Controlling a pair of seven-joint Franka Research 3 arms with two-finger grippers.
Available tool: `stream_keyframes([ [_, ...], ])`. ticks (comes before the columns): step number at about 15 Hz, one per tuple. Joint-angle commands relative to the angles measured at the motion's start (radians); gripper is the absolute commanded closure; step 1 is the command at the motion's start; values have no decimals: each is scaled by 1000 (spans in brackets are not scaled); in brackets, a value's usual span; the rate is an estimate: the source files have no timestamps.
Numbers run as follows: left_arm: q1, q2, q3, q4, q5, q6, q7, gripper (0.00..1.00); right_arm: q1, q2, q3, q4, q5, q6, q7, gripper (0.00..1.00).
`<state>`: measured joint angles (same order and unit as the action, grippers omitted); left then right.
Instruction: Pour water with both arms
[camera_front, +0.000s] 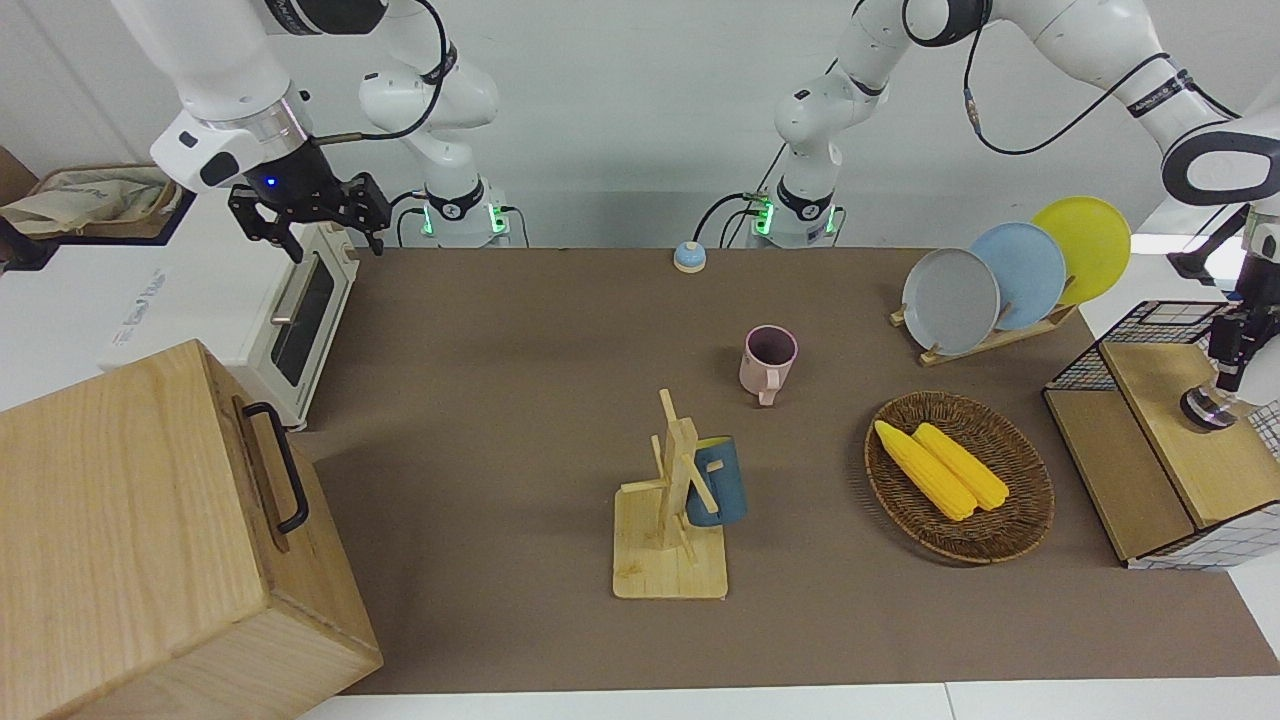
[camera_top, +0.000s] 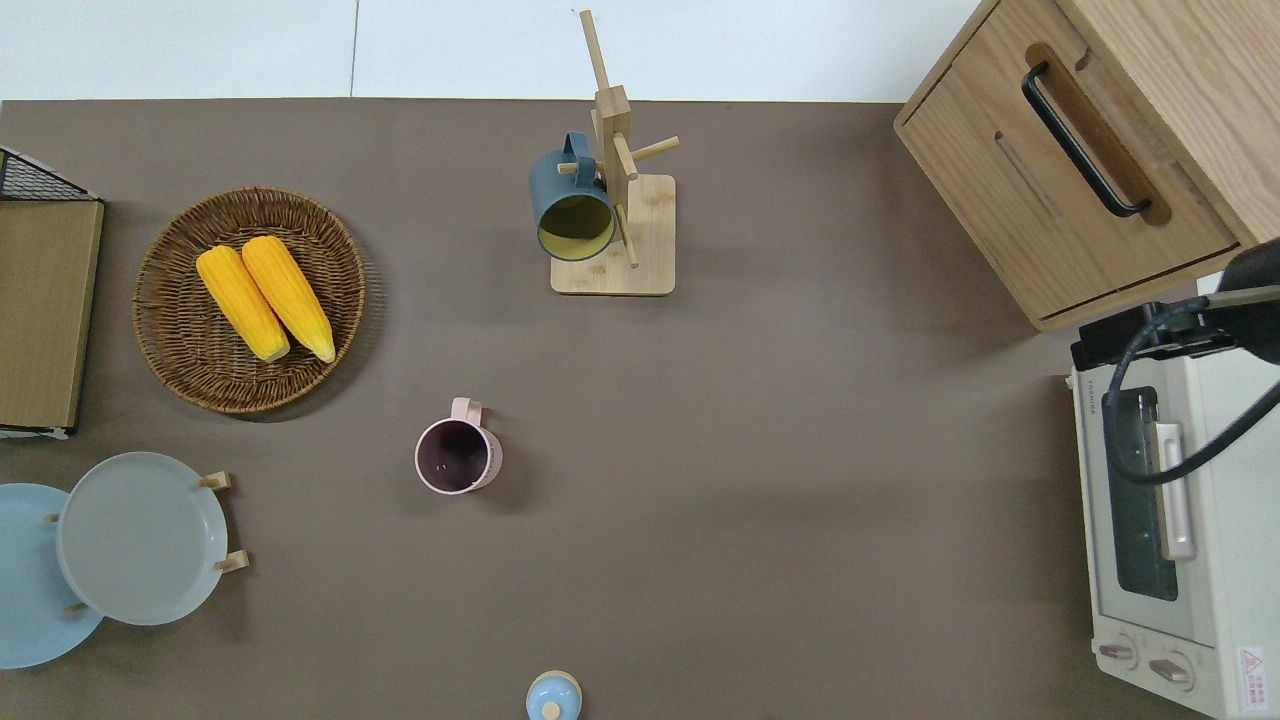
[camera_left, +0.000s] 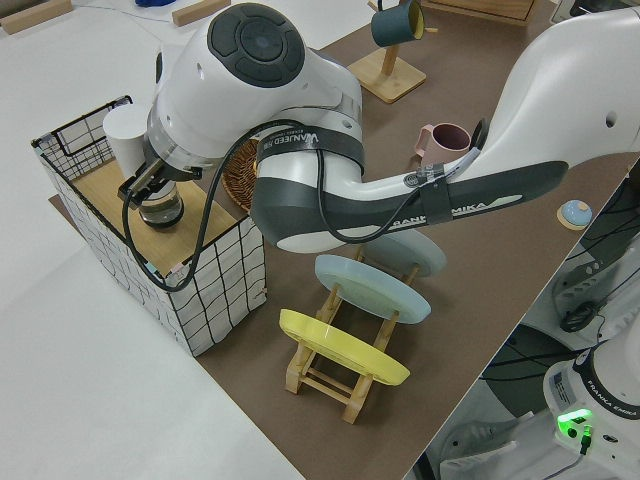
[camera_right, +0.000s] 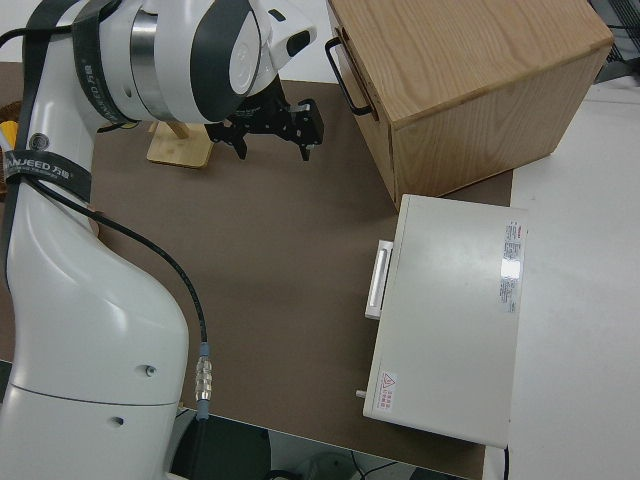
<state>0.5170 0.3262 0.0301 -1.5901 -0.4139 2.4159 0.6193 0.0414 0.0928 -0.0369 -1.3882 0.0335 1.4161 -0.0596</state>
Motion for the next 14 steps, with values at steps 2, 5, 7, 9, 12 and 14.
stream_keyframes([
  [2,2,1,1,10,-22,-1,31,825,-5,-13,0,-11,19,1,-20,9],
  [5,2,2,1,10,-14,2,34,691,-5,-13,0,-11,19,1,-20,7],
  [7,2,4,1,10,-13,2,34,645,-5,-13,0,-11,19,1,-20,7],
  [9,2,5,1,10,-11,2,34,474,-5,-13,0,-11,19,1,-20,7],
  [12,2,8,1,9,-11,5,33,3,-5,-13,0,-11,19,1,-20,9],
  [14,2,8,1,7,-11,6,30,2,-5,-13,0,-11,19,1,-20,9],
])
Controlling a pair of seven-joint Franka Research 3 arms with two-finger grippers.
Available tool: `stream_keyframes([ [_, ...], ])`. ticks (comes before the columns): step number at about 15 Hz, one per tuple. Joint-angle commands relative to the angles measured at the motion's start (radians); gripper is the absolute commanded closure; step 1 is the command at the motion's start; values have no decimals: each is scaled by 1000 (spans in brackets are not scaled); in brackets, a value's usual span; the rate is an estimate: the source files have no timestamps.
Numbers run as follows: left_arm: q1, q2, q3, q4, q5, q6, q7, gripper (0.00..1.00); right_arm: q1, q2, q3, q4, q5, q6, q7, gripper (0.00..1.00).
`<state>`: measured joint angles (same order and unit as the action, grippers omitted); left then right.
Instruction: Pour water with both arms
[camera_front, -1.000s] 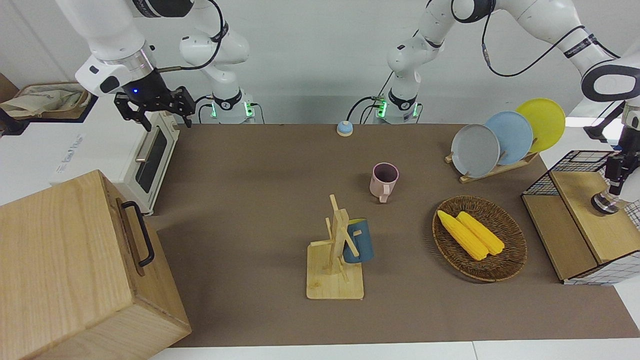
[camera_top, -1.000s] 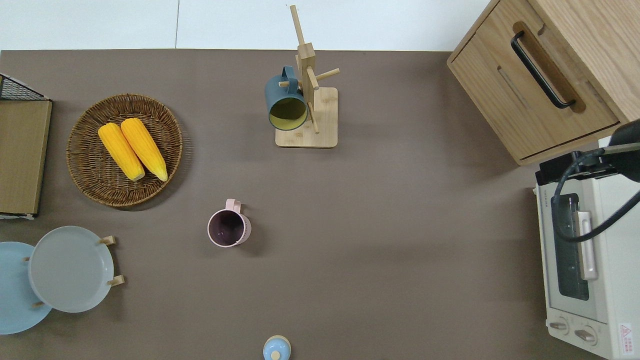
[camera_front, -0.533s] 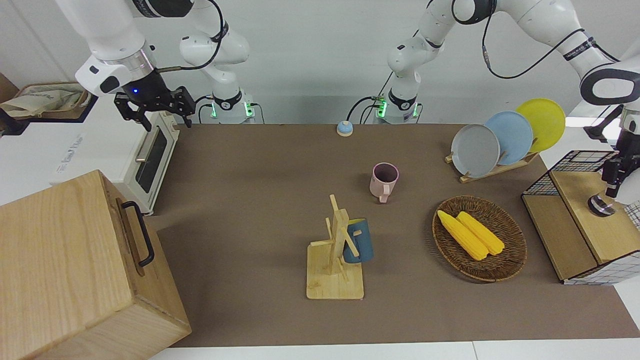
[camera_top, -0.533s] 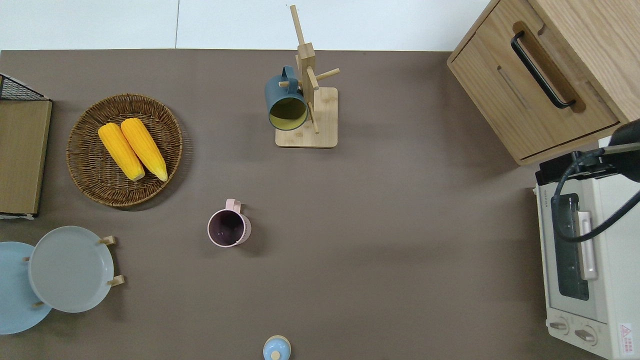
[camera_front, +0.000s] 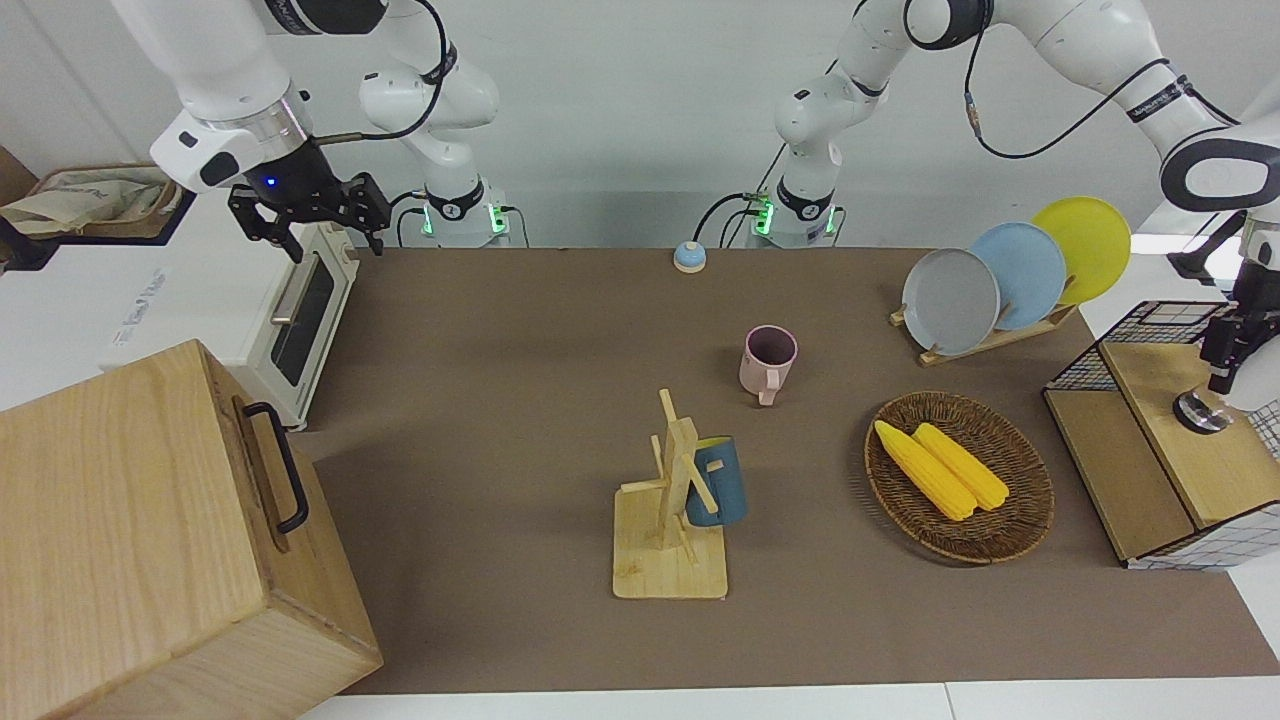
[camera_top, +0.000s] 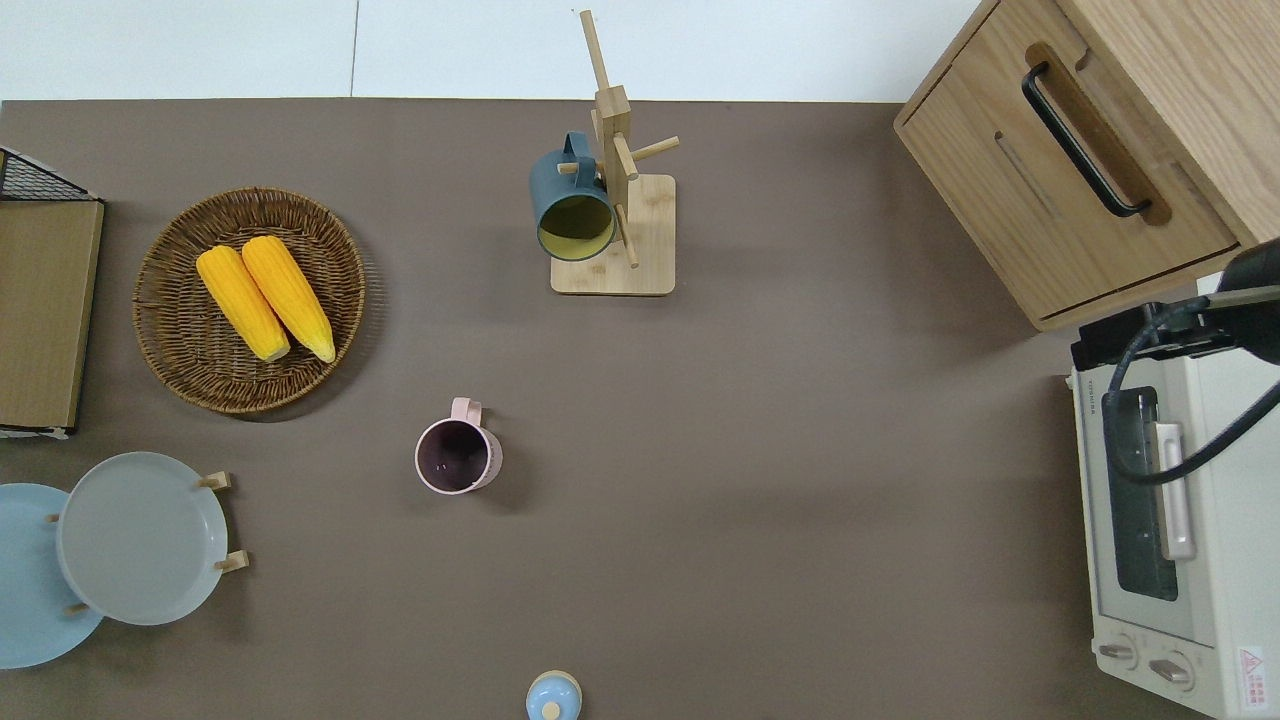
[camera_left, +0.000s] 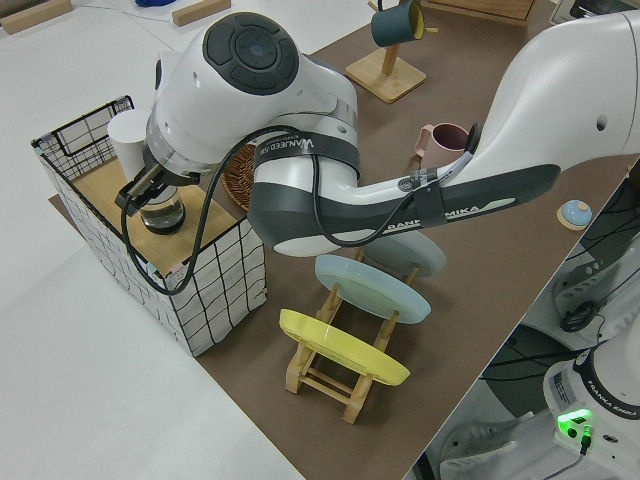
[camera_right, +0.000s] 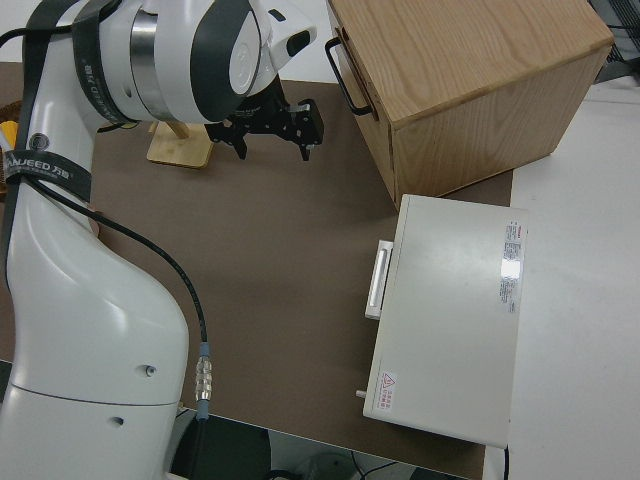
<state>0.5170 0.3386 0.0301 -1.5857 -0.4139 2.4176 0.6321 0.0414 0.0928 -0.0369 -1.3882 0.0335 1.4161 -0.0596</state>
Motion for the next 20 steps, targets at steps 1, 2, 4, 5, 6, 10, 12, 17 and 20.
stream_keyframes([
  [1,2,-4,1,4,-11,3,9,2,-5,-13,0,-11,19,1,-20,7],
  [2,5,-4,1,4,-11,1,6,2,-5,-13,0,-11,19,1,-20,9],
  [4,5,-7,4,4,-10,-6,-8,2,-5,-13,0,-11,19,1,-20,7],
  [5,5,-10,4,4,-5,-15,-20,2,-5,-13,0,-11,19,1,-20,7],
  [6,5,-15,10,7,3,-37,-32,2,-5,-13,0,-11,19,1,-20,7],
  [10,-8,-44,13,18,114,-106,-138,2,-5,-13,0,-11,19,1,-20,9],
  [12,-15,-61,13,18,145,-133,-187,2,-5,-13,0,-11,19,1,-20,7],
  [17,-17,-113,10,20,285,-233,-200,2,-5,-13,0,-11,19,1,-20,7],
  [20,-15,-154,14,21,303,-322,-200,2,-5,-13,0,-11,19,1,-20,7],
])
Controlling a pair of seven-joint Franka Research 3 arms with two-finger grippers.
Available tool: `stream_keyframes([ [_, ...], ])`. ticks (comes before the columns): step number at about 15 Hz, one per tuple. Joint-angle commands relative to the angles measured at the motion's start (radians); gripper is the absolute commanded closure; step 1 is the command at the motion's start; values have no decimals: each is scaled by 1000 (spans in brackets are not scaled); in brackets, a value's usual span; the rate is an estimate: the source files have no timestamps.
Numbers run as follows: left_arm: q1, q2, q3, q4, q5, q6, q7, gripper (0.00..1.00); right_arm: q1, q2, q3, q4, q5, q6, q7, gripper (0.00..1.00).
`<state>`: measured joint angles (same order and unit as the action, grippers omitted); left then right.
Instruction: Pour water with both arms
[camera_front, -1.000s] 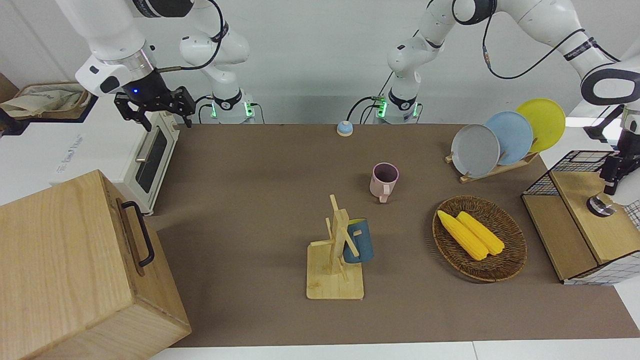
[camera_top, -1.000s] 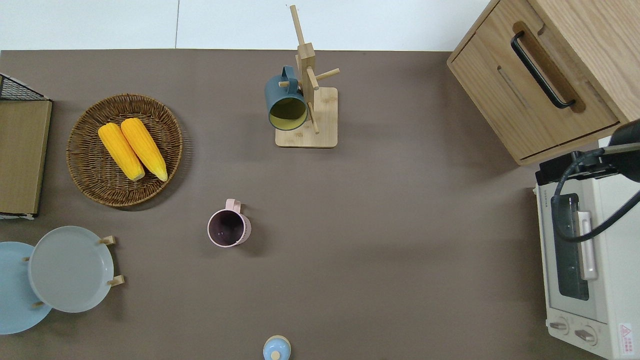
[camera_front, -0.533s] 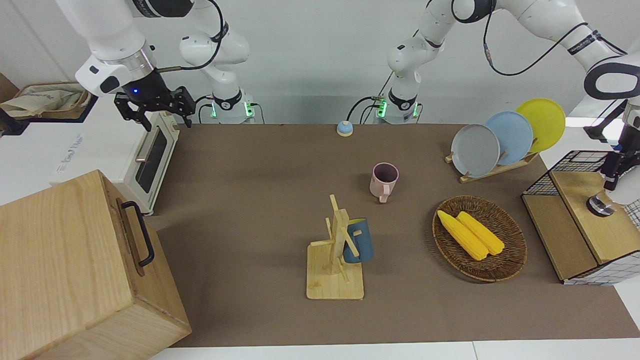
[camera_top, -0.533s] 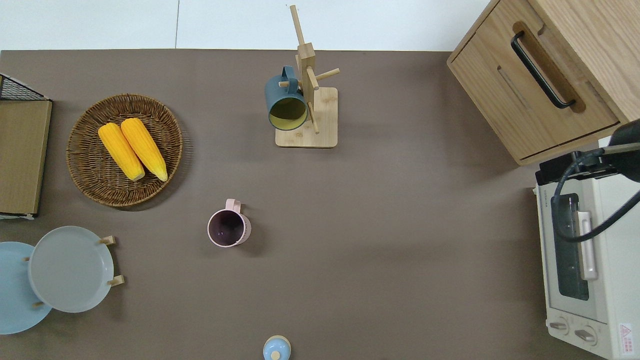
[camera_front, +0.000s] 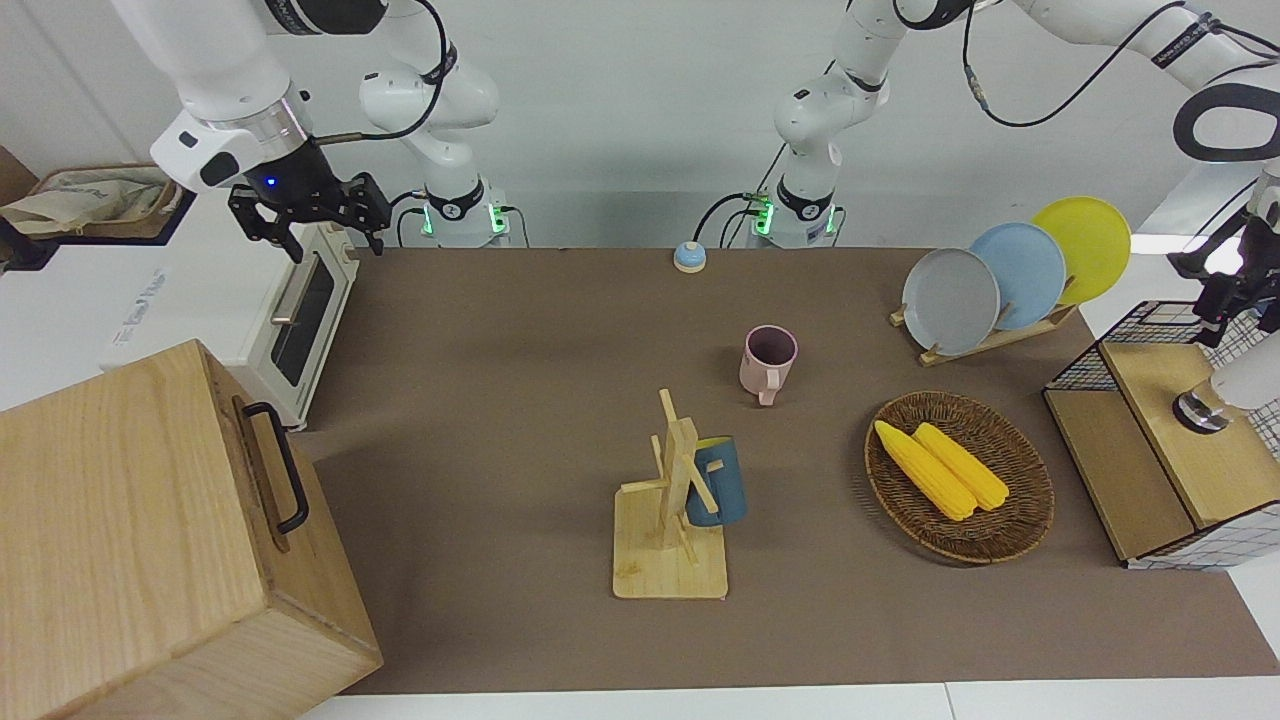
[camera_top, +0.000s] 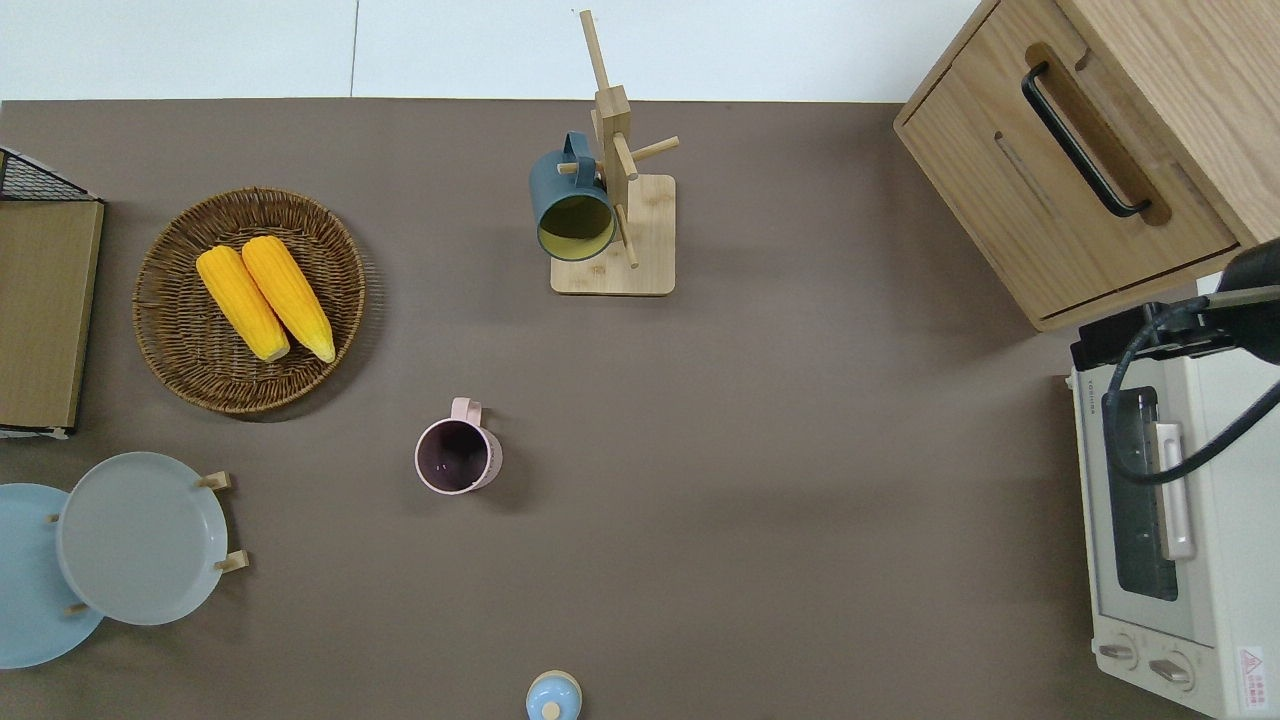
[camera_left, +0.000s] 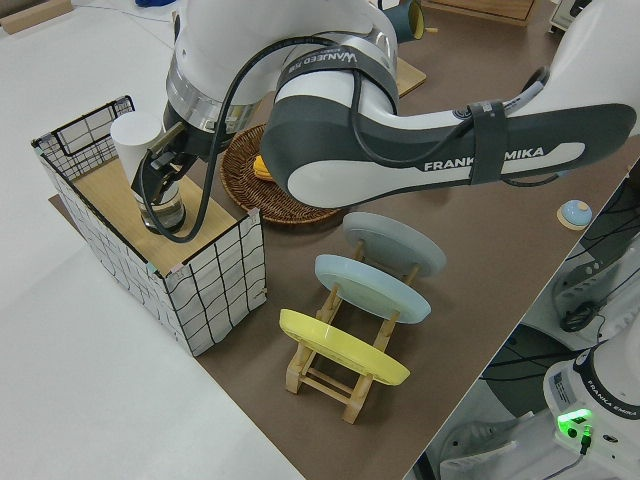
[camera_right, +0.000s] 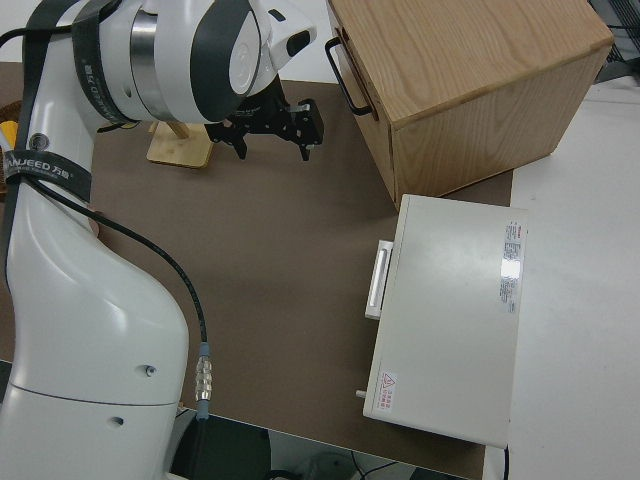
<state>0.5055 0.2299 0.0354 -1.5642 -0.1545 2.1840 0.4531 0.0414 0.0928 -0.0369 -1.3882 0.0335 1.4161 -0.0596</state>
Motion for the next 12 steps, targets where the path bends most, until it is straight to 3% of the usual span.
stream_keyframes([
  [1,-4,-58,8,0,53,-114,-20,2,-5,-13,0,-11,19,1,-20,7],
  [5,-12,-103,-12,0,82,-234,-100,2,-5,-13,0,-11,19,1,-20,7],
  [12,-97,-156,-95,-2,168,-403,-312,2,-5,-13,0,-11,19,1,-20,9],
])
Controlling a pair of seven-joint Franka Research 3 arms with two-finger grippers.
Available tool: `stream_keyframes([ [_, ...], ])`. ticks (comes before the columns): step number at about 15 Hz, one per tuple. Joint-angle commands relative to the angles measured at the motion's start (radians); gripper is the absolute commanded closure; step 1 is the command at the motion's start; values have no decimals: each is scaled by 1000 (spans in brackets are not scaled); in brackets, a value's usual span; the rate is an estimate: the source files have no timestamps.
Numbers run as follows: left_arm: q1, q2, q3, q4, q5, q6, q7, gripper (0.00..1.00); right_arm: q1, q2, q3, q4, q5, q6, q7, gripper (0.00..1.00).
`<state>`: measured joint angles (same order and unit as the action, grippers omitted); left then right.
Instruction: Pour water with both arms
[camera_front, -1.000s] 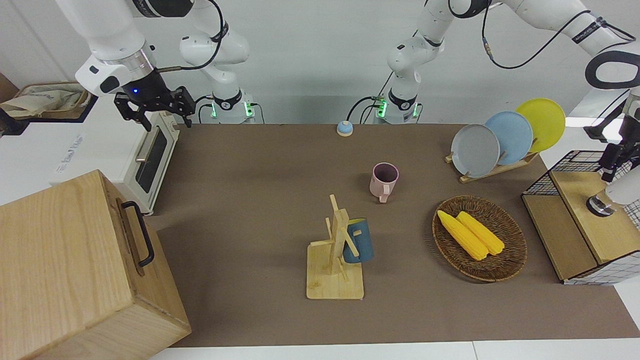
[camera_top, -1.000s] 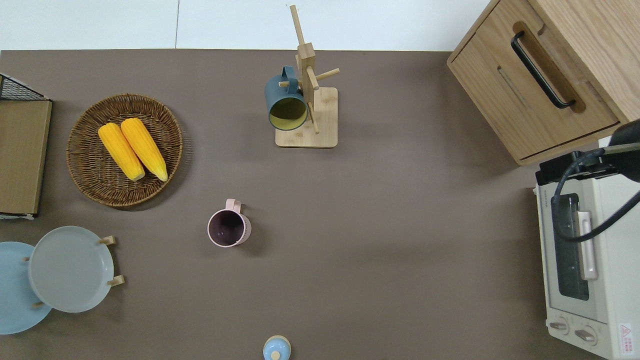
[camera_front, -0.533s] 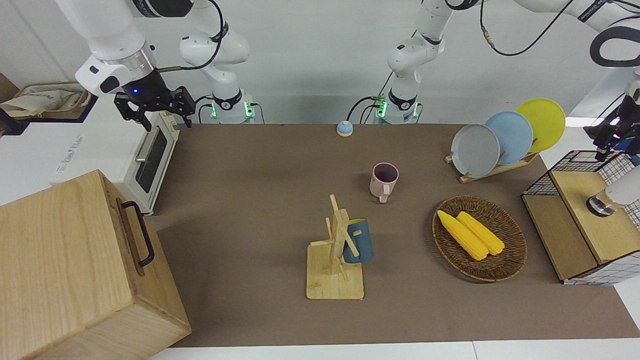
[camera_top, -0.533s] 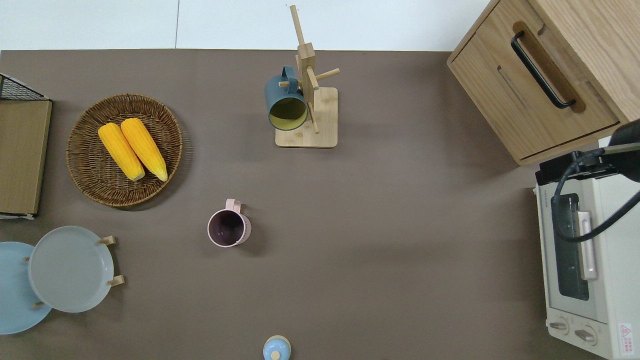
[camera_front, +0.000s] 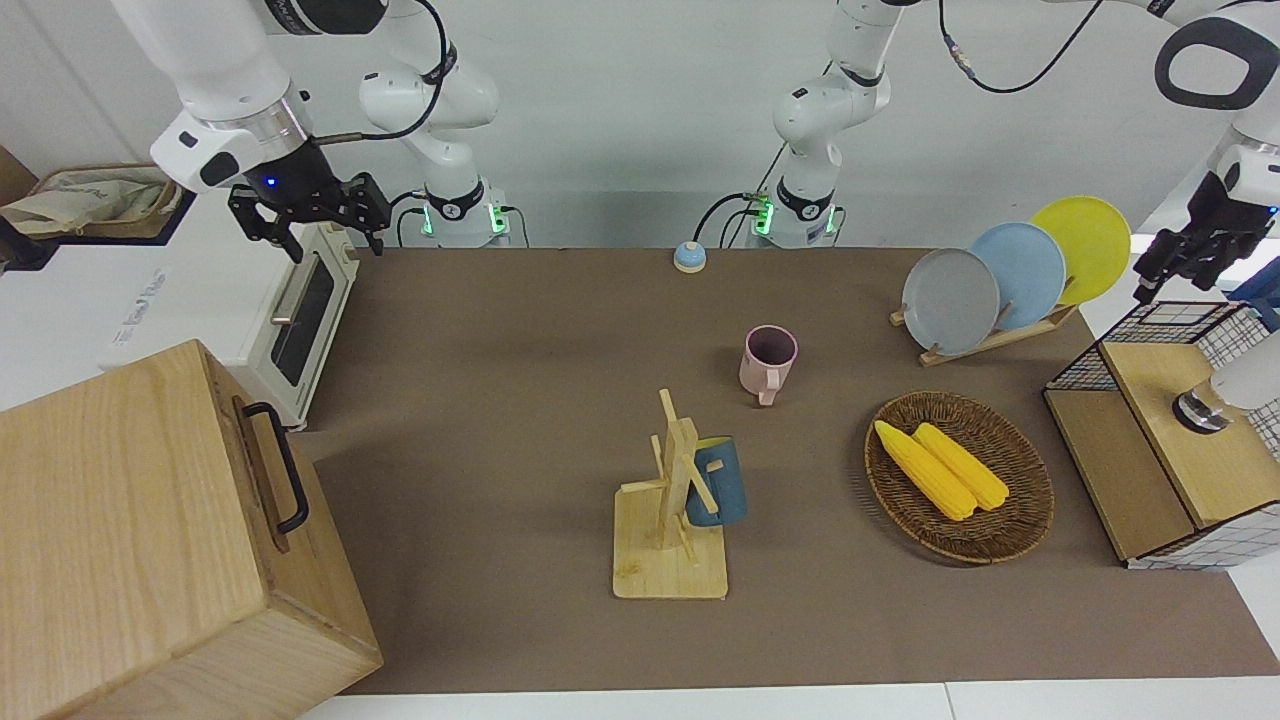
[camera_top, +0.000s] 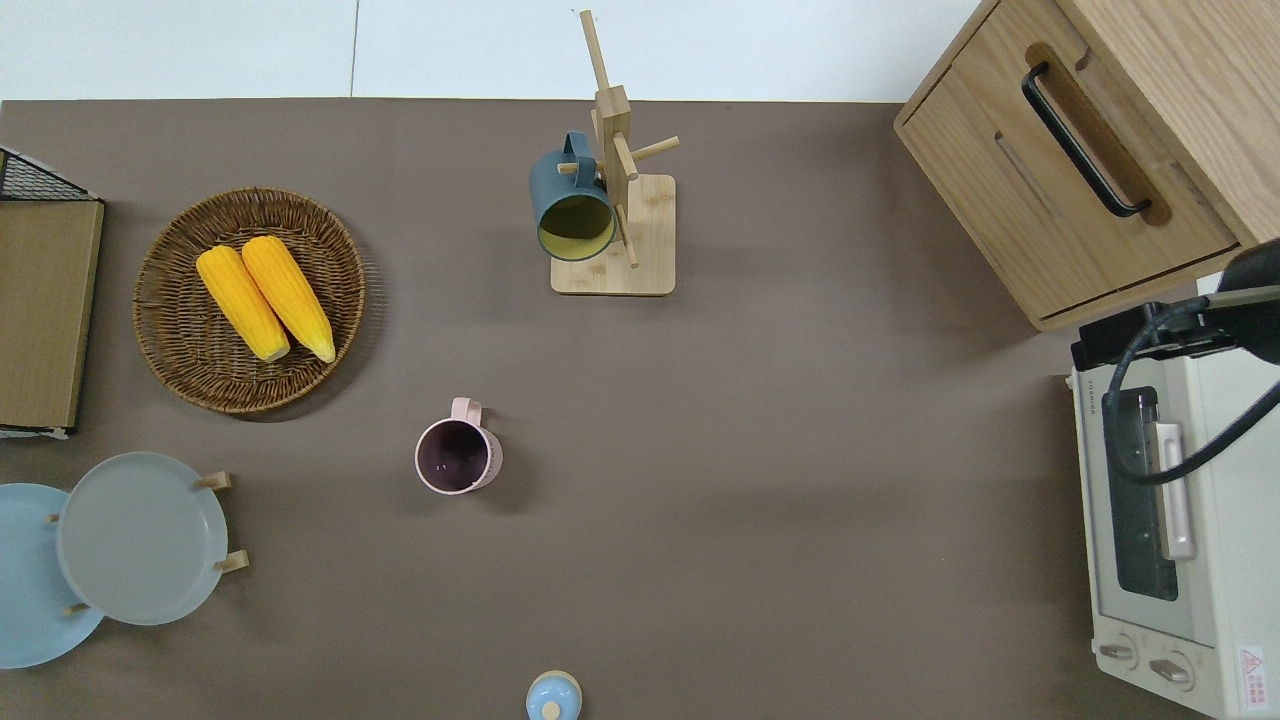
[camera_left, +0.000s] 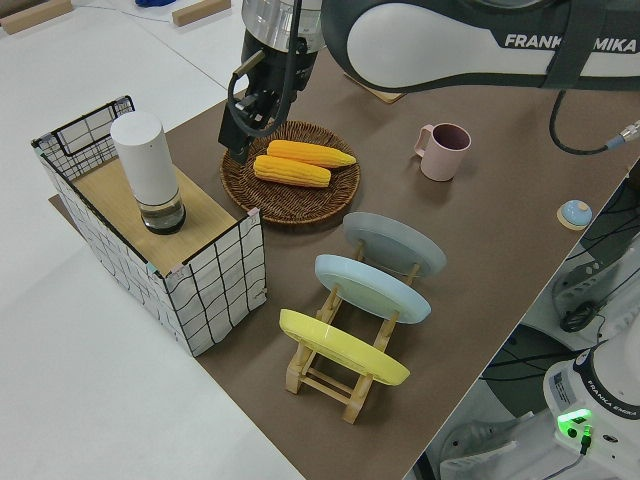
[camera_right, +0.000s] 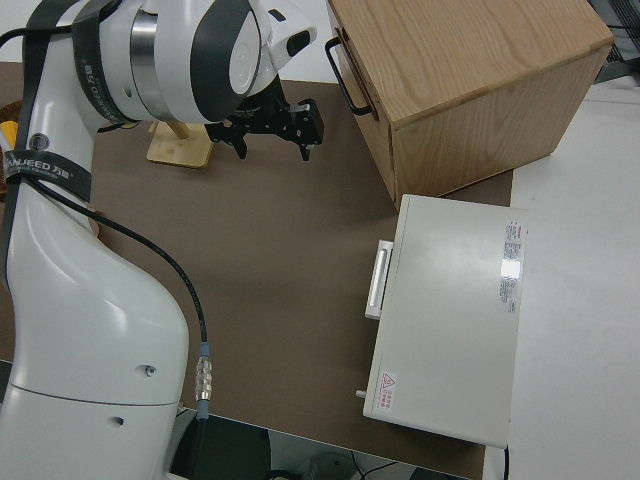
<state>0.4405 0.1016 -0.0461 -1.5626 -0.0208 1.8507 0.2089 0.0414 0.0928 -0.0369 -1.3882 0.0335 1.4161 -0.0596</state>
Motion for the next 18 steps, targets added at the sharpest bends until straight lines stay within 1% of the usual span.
stream_keyframes([
  [1,-45,-36,-27,-4,35,-86,-91,2,-5,-13,0,-11,19,1,-20,9],
  [2,-51,-39,-38,-4,35,-100,-118,2,-5,-13,0,-11,19,1,-20,9],
  [6,-58,-45,-115,-1,36,-143,-210,2,-5,-13,0,-11,19,1,-20,7],
  [8,-62,-45,-161,25,38,-200,-232,2,-5,-13,0,-11,19,1,-20,9],
  [9,-104,-43,-176,32,48,-214,-230,2,-5,-13,0,-11,19,1,-20,7],
  [11,-187,-45,-161,32,73,-216,-233,2,-5,-13,0,-11,19,1,-20,9],
  [12,-209,-45,-158,32,74,-216,-236,2,-5,-13,0,-11,19,1,-20,7],
  [15,-261,-45,-153,32,64,-217,-238,2,-5,-13,0,-11,19,1,-20,7],
  [17,-266,-45,-156,32,61,-217,-238,2,-5,-13,0,-11,19,1,-20,7],
  [18,-287,-45,-153,32,61,-219,-237,2,-5,-13,0,-11,19,1,-20,7],
])
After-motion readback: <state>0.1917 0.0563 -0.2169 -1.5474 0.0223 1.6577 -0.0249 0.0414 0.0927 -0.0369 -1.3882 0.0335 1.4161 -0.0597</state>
